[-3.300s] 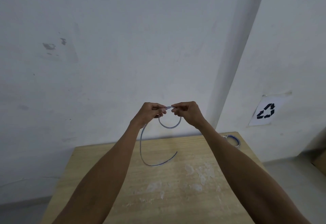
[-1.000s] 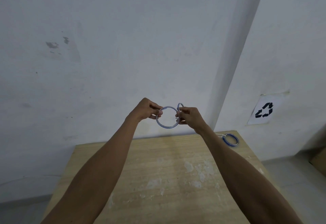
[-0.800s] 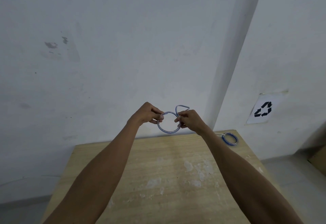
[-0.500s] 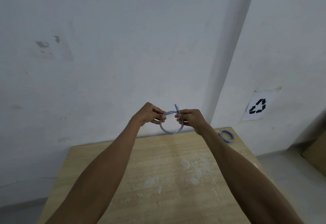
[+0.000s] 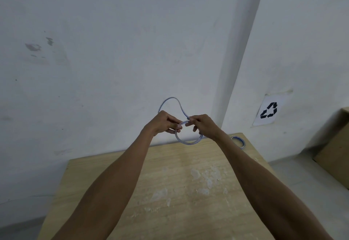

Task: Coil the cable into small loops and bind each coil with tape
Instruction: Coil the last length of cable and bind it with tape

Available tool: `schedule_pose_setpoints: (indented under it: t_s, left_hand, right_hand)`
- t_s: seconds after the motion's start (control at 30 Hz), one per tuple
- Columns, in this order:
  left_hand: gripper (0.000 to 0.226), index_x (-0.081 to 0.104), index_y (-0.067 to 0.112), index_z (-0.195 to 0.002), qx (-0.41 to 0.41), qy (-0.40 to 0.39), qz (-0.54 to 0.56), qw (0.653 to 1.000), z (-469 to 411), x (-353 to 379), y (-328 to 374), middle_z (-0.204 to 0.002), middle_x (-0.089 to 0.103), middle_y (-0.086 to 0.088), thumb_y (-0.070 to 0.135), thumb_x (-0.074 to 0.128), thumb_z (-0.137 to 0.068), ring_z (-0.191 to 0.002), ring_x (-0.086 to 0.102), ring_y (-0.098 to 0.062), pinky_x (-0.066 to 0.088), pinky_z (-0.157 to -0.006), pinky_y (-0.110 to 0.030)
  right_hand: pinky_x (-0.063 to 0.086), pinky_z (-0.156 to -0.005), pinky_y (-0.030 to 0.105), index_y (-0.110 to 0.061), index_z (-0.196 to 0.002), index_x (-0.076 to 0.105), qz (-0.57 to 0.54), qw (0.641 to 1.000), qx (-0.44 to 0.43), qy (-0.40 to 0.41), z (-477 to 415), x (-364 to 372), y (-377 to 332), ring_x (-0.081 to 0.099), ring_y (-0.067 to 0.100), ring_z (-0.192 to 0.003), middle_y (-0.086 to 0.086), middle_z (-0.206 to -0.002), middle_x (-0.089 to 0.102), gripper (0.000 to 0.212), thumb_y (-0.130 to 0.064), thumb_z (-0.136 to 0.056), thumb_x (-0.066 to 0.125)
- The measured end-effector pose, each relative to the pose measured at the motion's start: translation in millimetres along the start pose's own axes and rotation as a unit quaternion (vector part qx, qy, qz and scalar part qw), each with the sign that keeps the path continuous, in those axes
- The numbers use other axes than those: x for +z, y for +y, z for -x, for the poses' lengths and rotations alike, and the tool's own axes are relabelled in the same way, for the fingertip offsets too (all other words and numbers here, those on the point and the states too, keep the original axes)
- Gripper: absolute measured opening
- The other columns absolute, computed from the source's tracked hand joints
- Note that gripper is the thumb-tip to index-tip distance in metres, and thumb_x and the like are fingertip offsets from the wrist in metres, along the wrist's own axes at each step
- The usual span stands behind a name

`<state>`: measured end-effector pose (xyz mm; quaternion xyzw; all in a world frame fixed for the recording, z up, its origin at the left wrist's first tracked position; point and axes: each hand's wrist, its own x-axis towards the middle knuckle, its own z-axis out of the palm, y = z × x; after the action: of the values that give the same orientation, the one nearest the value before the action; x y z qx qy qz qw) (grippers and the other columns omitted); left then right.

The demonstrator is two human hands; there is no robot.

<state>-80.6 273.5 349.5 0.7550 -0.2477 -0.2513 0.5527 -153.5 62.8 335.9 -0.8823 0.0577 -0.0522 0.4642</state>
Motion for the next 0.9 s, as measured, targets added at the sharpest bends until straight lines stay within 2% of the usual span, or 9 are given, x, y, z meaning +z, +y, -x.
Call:
schedule_pose_setpoints:
  t_s: [0.1, 0.17, 0.27, 0.4, 0.57, 0.67, 0.83, 0.9]
  left_hand:
    - [0.021, 0.079, 0.000, -0.105, 0.010, 0.010, -0.021, 1.000, -1, 2, 0, -0.099, 0.077, -0.024, -0.004, 0.078, -0.085, -0.084, 0.077, -0.028, 0.063, -0.079, -0.033]
    - [0.019, 0.080, 0.001, -0.103, 0.021, 0.023, -0.037, 0.999, -2, 3, 1, -0.096, 0.077, -0.023, -0.004, 0.079, -0.084, -0.083, 0.078, -0.028, 0.064, -0.078, -0.033]
    - [0.020, 0.081, 0.000, -0.100, 0.045, 0.062, -0.056, 0.995, -4, 6, 4, -0.088, 0.078, -0.022, -0.007, 0.080, -0.081, -0.082, 0.078, -0.030, 0.061, -0.073, -0.029]
    - [0.019, 0.083, 0.007, -0.091, 0.078, 0.115, -0.085, 0.987, -7, 7, 12, -0.076, 0.079, -0.010, -0.004, 0.084, -0.075, -0.076, 0.078, -0.022, 0.061, -0.071, -0.027]
    - [0.017, 0.084, 0.019, -0.082, 0.098, 0.151, -0.173, 0.968, -11, 8, 19, -0.071, 0.078, 0.007, 0.009, 0.091, -0.070, -0.073, 0.075, -0.010, 0.061, -0.079, -0.034]
    - [0.016, 0.083, 0.030, -0.078, 0.086, 0.162, -0.205, 0.961, -12, 9, 20, -0.069, 0.075, 0.016, 0.021, 0.092, -0.068, -0.076, 0.074, -0.011, 0.060, -0.079, -0.042]
    - [0.013, 0.084, 0.029, -0.081, 0.087, 0.181, -0.228, 0.953, -12, 10, 23, -0.074, 0.076, 0.014, 0.025, 0.091, -0.070, -0.080, 0.071, -0.012, 0.053, -0.073, -0.039]
    - [0.016, 0.083, 0.031, -0.082, 0.111, 0.193, -0.261, 0.940, -11, 11, 24, -0.087, 0.076, 0.015, 0.031, 0.092, -0.069, -0.089, 0.066, -0.010, 0.044, -0.067, -0.032]
  right_hand:
    - [0.042, -0.050, 0.009, -0.009, -0.113, 0.074, 0.061, 0.998, -0.030, -0.008, -1, -1, 1, 0.064, 0.010, -0.066, -0.003, -0.101, 0.078, 0.029, -0.017, -0.105, 0.048]
    - [0.043, -0.051, 0.010, -0.009, -0.110, 0.077, 0.052, 0.997, -0.050, 0.002, -1, -2, 1, 0.063, 0.006, -0.062, -0.003, -0.094, 0.077, 0.025, -0.013, -0.103, 0.053]
    - [0.048, -0.050, 0.020, -0.008, -0.113, 0.077, -0.010, 0.998, -0.057, 0.040, 0, -3, 1, 0.067, 0.005, -0.062, 0.006, -0.083, 0.077, 0.020, -0.011, -0.099, 0.064]
    - [0.054, -0.057, 0.023, -0.002, -0.104, 0.079, -0.119, 0.989, -0.048, 0.068, -1, -7, -3, 0.075, 0.018, -0.072, 0.012, -0.095, 0.079, 0.016, -0.011, -0.091, 0.076]
    - [0.062, -0.077, 0.031, 0.005, -0.098, 0.077, -0.227, 0.972, -0.018, 0.065, -2, -10, -6, 0.075, 0.029, -0.079, 0.028, -0.091, 0.075, 0.017, -0.001, -0.083, 0.081]
    - [0.062, -0.077, 0.030, 0.004, -0.098, 0.076, -0.239, 0.969, -0.018, 0.063, -3, -12, -8, 0.076, 0.028, -0.077, 0.028, -0.091, 0.075, 0.018, 0.001, -0.081, 0.081]
    - [0.062, -0.076, 0.029, 0.006, -0.102, 0.075, -0.230, 0.971, -0.033, 0.058, -2, -16, -10, 0.077, 0.025, -0.075, 0.026, -0.089, 0.075, 0.020, 0.003, -0.083, 0.079]
    - [0.062, -0.074, 0.027, 0.011, -0.103, 0.074, -0.227, 0.972, -0.042, 0.055, -2, -18, -11, 0.076, 0.023, -0.073, 0.025, -0.088, 0.075, 0.022, 0.005, -0.083, 0.078]
